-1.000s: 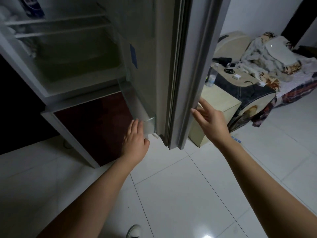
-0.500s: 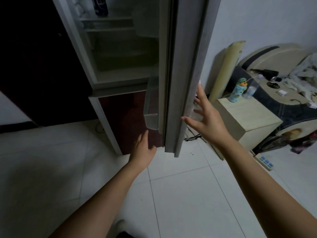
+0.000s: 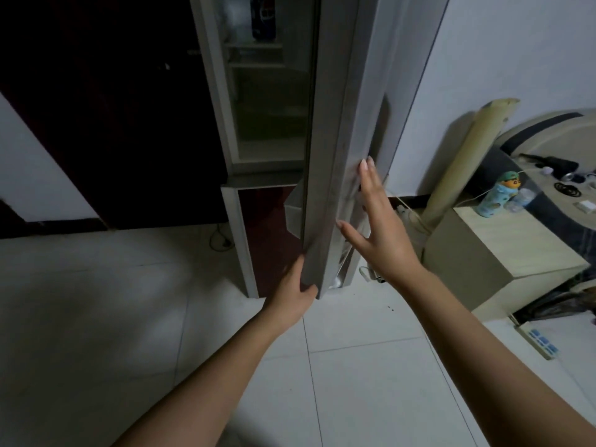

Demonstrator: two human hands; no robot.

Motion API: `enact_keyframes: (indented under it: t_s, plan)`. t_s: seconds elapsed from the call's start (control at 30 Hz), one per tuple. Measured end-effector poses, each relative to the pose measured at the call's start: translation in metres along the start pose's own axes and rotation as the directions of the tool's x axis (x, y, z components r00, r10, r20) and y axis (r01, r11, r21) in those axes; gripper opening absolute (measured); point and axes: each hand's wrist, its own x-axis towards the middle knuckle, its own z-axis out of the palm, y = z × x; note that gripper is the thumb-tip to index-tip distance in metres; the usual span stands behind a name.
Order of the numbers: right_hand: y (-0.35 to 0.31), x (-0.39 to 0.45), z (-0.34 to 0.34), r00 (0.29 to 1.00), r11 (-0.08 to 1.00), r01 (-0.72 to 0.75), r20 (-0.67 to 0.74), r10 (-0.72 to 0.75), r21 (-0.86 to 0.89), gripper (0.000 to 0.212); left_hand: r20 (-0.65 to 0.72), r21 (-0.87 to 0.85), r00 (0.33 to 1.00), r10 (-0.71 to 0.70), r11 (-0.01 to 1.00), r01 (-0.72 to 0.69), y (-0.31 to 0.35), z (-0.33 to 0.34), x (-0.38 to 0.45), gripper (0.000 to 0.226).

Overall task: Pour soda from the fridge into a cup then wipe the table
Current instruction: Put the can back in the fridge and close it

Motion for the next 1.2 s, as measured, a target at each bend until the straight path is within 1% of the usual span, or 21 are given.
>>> enact_keyframes:
  t_s: [0.1, 0.2, 0.27, 0.5, 0.67, 0.77, 0.87, 1.0, 1.2]
  plan:
    - [-0.017, 0.023, 0.020, 0.999, 1.000, 0.007, -0.032, -0.007, -0.007, 0.078, 0.005, 0.028, 0.998, 0.065, 0.997, -0.065, -0.009, -0.030, 0.008, 0.063]
    - [-0.033, 0.050, 0.041, 0.997, 1.000, 0.017, -0.075, -0.018, -0.008, 0.077, 0.022, 0.043, 0.992, 0.127, 0.991, -0.128, -0.021, -0.061, 0.022, 0.063]
    - [-0.042, 0.068, 0.057, 0.996, 1.000, 0.011, -0.091, -0.012, -0.015, 0.078, 0.034, 0.049, 0.990, 0.136, 0.989, -0.137, -0.033, -0.081, 0.035, 0.065]
    - [-0.055, 0.133, 0.105, 0.995, 0.995, -0.006, -0.100, -0.004, -0.099, 0.084, 0.042, 0.114, 0.992, 0.121, 0.985, -0.125, -0.059, -0.143, 0.081, 0.075]
    - [-0.058, 0.177, 0.132, 0.995, 0.987, -0.006, -0.097, -0.009, -0.158, 0.081, 0.031, 0.098, 0.995, 0.095, 0.990, -0.098, -0.071, -0.174, 0.119, 0.079]
    - [-0.059, 0.202, 0.148, 0.995, 0.982, 0.005, -0.096, -0.023, -0.189, 0.076, 0.016, 0.093, 0.997, 0.078, 0.992, -0.079, -0.078, -0.192, 0.146, 0.078]
    - [-0.053, 0.228, 0.164, 0.991, 0.973, 0.023, -0.120, -0.052, -0.231, 0.072, 0.017, 0.086, 0.998, 0.069, 0.994, -0.070, -0.084, -0.210, 0.174, 0.079]
    - [-0.039, 0.260, 0.184, 0.983, 0.954, 0.053, -0.151, -0.101, -0.295, 0.076, 0.027, 0.081, 0.999, 0.046, 0.996, -0.048, -0.092, -0.233, 0.209, 0.079]
    - [-0.024, 0.303, 0.209, 0.982, 0.929, 0.064, -0.144, -0.125, -0.365, 0.074, 0.022, 0.118, 0.999, 0.027, 0.993, -0.030, -0.092, -0.261, 0.257, 0.080]
